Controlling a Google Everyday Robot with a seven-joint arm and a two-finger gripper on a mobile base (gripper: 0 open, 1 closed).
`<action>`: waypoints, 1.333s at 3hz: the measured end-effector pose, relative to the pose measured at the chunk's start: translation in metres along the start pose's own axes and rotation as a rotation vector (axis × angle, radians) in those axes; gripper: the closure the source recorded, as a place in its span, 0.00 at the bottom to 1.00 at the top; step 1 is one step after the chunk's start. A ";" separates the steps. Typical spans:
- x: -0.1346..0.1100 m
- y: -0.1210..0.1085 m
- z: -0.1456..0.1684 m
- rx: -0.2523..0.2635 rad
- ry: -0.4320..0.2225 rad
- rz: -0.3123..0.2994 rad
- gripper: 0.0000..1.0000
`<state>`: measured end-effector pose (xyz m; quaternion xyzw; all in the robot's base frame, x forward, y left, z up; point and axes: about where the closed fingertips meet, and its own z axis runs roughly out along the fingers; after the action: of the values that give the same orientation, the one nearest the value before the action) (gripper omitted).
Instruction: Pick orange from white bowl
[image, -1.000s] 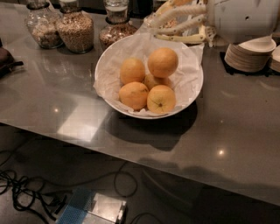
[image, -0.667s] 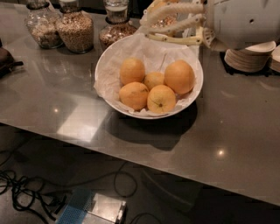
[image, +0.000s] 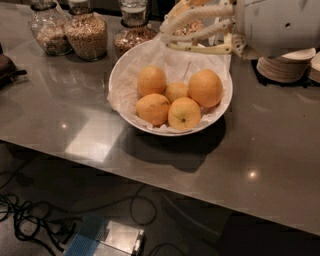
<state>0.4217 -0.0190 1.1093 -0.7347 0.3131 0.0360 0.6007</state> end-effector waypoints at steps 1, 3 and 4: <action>0.001 -0.003 0.000 -0.013 0.015 -0.001 0.11; 0.059 -0.020 -0.009 -0.143 0.116 0.037 0.00; 0.104 -0.026 -0.010 -0.238 0.163 0.058 0.00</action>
Offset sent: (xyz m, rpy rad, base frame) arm 0.0618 -0.0407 -0.0091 -0.1882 0.1042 -0.0855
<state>0.5154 -0.0696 1.0901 -0.7918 0.3755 0.0304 0.4808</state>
